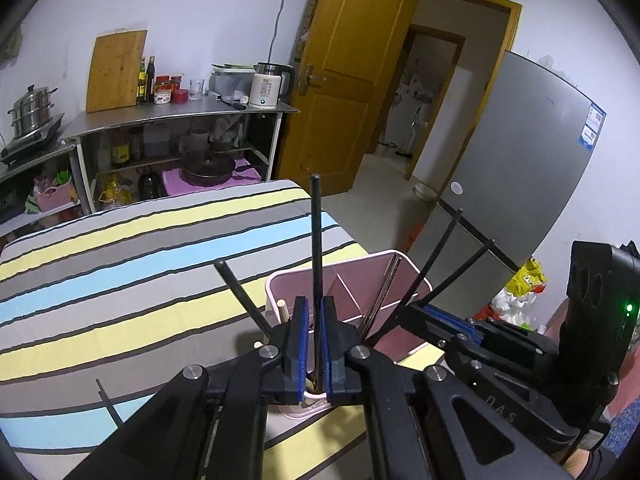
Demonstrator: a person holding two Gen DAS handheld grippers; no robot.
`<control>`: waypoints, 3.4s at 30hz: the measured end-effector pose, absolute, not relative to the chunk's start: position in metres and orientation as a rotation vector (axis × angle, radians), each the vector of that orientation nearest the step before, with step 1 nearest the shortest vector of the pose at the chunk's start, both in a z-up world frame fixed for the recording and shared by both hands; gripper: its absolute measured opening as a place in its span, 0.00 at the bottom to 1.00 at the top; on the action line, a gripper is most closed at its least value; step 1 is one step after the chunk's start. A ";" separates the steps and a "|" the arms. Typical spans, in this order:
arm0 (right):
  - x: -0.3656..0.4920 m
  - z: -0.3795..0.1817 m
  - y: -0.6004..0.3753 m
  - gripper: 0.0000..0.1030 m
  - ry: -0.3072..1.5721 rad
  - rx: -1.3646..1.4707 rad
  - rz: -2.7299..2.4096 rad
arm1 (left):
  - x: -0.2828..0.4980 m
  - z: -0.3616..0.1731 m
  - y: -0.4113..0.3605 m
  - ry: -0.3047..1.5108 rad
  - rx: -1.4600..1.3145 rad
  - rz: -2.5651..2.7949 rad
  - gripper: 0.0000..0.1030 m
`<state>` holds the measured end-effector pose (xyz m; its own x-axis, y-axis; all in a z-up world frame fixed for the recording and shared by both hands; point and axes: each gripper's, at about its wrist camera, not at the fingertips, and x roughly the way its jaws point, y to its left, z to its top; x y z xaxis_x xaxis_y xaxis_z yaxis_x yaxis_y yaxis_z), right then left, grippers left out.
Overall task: Organize utensils
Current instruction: 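Lower the black chopsticks into the holder and open both tools, then move both open tools back toward the last chopstick on the cloth, then close the left tool on the black chopstick and lift it upright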
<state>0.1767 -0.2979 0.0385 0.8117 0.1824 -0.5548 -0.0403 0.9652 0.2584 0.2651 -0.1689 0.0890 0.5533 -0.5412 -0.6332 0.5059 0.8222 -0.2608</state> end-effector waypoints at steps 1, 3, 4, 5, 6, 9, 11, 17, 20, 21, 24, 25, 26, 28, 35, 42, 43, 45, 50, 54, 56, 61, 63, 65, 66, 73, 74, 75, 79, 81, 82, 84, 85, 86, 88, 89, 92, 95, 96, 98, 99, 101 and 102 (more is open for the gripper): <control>0.176 0.040 -0.298 0.06 0.612 0.238 0.118 | 0.264 0.090 -0.169 0.762 -0.054 -0.617 0.06; 0.173 0.044 -0.298 0.07 0.604 0.234 0.116 | 0.262 0.095 -0.164 0.751 -0.067 -0.612 0.14; 0.171 0.047 -0.299 0.09 0.599 0.232 0.115 | 0.261 0.096 -0.162 0.745 -0.077 -0.611 0.16; 0.169 0.049 -0.299 0.11 0.594 0.233 0.116 | 0.259 0.098 -0.158 0.739 -0.086 -0.608 0.18; 0.168 0.050 -0.300 0.12 0.591 0.233 0.116 | 0.258 0.100 -0.154 0.731 -0.097 -0.605 0.19; 0.162 0.054 -0.302 0.13 0.581 0.235 0.115 | 0.252 0.105 -0.143 0.720 -0.118 -0.603 0.19; 0.158 0.056 -0.303 0.13 0.574 0.244 0.117 | 0.245 0.108 -0.136 0.710 -0.126 -0.598 0.19; 0.138 0.064 -0.301 0.16 0.545 0.249 0.132 | 0.221 0.110 -0.113 0.686 -0.154 -0.589 0.19; 0.126 0.065 -0.297 0.16 0.539 0.245 0.142 | 0.209 0.109 -0.100 0.679 -0.165 -0.566 0.19; 0.122 0.065 -0.295 0.16 0.536 0.242 0.142 | 0.206 0.107 -0.096 0.678 -0.167 -0.561 0.19; 0.113 0.064 -0.292 0.16 0.534 0.242 0.147 | 0.193 0.101 -0.082 0.680 -0.171 -0.535 0.19; 0.111 0.063 -0.292 0.16 0.534 0.243 0.148 | 0.191 0.099 -0.078 0.683 -0.173 -0.530 0.19; 0.108 0.063 -0.291 0.16 0.534 0.242 0.148 | 0.187 0.096 -0.074 0.688 -0.177 -0.524 0.19; 0.105 0.061 -0.290 0.16 0.539 0.243 0.147 | 0.180 0.091 -0.065 0.695 -0.185 -0.510 0.19; 0.092 0.055 -0.280 0.17 0.557 0.242 0.170 | 0.152 0.076 -0.045 0.699 -0.180 -0.469 0.19; 0.079 0.050 -0.258 0.17 0.558 0.221 0.222 | 0.127 0.063 -0.022 0.684 -0.183 -0.420 0.19; 0.077 0.049 -0.256 0.17 0.560 0.219 0.228 | 0.126 0.063 -0.019 0.685 -0.185 -0.414 0.19; 0.076 0.046 -0.249 0.17 0.568 0.214 0.247 | 0.121 0.058 -0.012 0.691 -0.194 -0.404 0.19; 0.076 0.037 -0.233 0.17 0.592 0.199 0.282 | 0.117 0.047 0.001 0.710 -0.197 -0.371 0.19; 0.079 0.030 -0.221 0.17 0.612 0.188 0.309 | 0.117 0.038 0.006 0.731 -0.197 -0.348 0.19; 0.082 0.026 -0.215 0.17 0.623 0.181 0.323 | 0.120 0.032 0.008 0.745 -0.198 -0.338 0.19; 0.090 0.013 -0.204 0.17 0.656 0.166 0.345 | 0.131 0.010 0.008 0.799 -0.198 -0.313 0.19; 0.093 0.008 -0.202 0.17 0.670 0.168 0.350 | 0.138 0.000 0.007 0.822 -0.199 -0.306 0.19; 0.096 0.003 -0.202 0.17 0.682 0.171 0.351 | 0.143 -0.010 0.005 0.836 -0.196 -0.298 0.20; 0.097 0.001 -0.202 0.17 0.686 0.172 0.351 | 0.148 -0.016 0.004 0.846 -0.197 -0.293 0.22; 0.109 -0.017 -0.191 0.17 0.728 0.163 0.370 | 0.175 -0.046 -0.002 0.891 -0.199 -0.258 0.25; 0.111 -0.020 -0.189 0.17 0.735 0.161 0.375 | 0.179 -0.049 -0.004 0.896 -0.196 -0.253 0.25; 0.113 -0.022 -0.187 0.17 0.741 0.160 0.380 | 0.181 -0.052 -0.005 0.900 -0.188 -0.245 0.25; 0.119 -0.029 -0.184 0.17 0.757 0.159 0.390 | 0.190 -0.067 -0.011 0.932 -0.174 -0.216 0.25; 0.122 -0.032 -0.183 0.17 0.764 0.160 0.392 | 0.191 -0.072 -0.013 0.933 -0.170 -0.204 0.26; 0.124 -0.033 -0.184 0.17 0.765 0.161 0.393 | 0.191 -0.072 -0.013 0.930 -0.165 -0.200 0.27; 0.127 -0.036 -0.184 0.17 0.769 0.164 0.394 | 0.192 -0.073 -0.015 0.925 -0.158 -0.196 0.30; 0.128 -0.036 -0.184 0.17 0.771 0.165 0.394 | 0.192 -0.073 -0.017 0.918 -0.143 -0.190 0.30; 0.130 -0.037 -0.185 0.17 0.773 0.167 0.394 | 0.192 -0.072 -0.018 0.912 -0.128 -0.184 0.31; 0.132 -0.038 -0.185 0.17 0.775 0.171 0.394 | 0.192 -0.073 -0.018 0.904 -0.114 -0.166 0.34; 0.132 -0.039 -0.185 0.17 0.775 0.172 0.395 | 0.192 -0.073 -0.017 0.903 -0.114 -0.161 0.36; 0.131 -0.040 -0.185 0.17 0.776 0.174 0.394 | 0.191 -0.073 -0.016 0.901 -0.097 -0.149 0.35; 0.131 -0.041 -0.187 0.17 0.776 0.178 0.391 | 0.189 -0.074 -0.018 0.900 -0.058 -0.135 0.36; 0.131 -0.041 -0.188 0.17 0.776 0.180 0.390 | 0.189 -0.074 -0.018 0.902 -0.057 -0.134 0.36; 0.130 -0.041 -0.188 0.17 0.776 0.181 0.389 | 0.191 -0.074 -0.017 0.907 -0.054 -0.139 0.36; 0.129 -0.041 -0.188 0.17 0.776 0.181 0.390 | 0.191 -0.073 -0.016 0.911 -0.052 -0.139 0.36; 0.129 -0.041 -0.187 0.17 0.776 0.179 0.391 | 0.191 -0.072 -0.013 0.918 -0.043 -0.126 0.36; 0.129 -0.041 -0.187 0.17 0.776 0.178 0.392 | 0.191 -0.072 -0.008 0.917 -0.044 -0.112 0.34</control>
